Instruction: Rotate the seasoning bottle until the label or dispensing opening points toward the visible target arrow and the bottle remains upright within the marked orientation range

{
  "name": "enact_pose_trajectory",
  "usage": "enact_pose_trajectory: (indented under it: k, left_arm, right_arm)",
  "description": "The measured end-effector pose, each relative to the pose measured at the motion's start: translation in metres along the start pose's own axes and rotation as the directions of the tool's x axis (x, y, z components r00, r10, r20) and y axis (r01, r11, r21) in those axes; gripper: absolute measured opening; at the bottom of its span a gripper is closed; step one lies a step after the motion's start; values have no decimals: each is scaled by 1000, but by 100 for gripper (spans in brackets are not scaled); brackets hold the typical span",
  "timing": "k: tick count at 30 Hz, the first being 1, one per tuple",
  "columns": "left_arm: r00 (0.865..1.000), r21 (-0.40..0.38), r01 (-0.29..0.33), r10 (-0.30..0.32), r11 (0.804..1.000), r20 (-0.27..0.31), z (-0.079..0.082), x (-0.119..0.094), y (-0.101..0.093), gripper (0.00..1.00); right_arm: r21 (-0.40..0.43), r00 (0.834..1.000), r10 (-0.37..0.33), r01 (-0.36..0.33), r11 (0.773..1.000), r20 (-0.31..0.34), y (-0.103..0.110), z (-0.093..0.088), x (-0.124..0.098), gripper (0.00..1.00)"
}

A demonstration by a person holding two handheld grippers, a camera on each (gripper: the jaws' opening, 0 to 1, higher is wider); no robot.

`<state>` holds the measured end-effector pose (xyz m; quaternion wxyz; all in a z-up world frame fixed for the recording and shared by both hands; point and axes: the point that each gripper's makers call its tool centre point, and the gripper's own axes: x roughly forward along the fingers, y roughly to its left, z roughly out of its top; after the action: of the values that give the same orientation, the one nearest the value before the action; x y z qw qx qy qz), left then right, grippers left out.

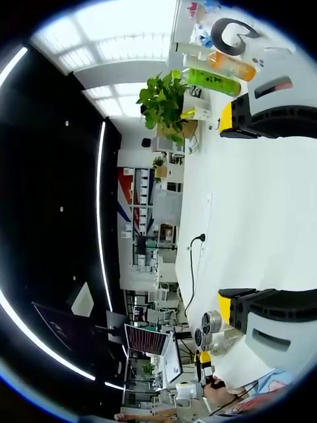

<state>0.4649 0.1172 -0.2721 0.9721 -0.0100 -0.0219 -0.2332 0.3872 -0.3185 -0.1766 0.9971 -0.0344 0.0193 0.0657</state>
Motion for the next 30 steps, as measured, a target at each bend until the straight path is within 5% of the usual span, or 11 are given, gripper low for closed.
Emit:
enact_pose_trajectory:
  k: [17,30]
  left_arm:
    - [993,20,118,-117,993,-16,-1,-1,-5,34]
    - [970,19,241,-240,970,-20,-1,-2,-8,34]
  right_arm:
    - [5,1000,2,-2,1000,-12,2,-5,4,98]
    - [9,1000,-18,18,1000,-9,1,-4,1,99]
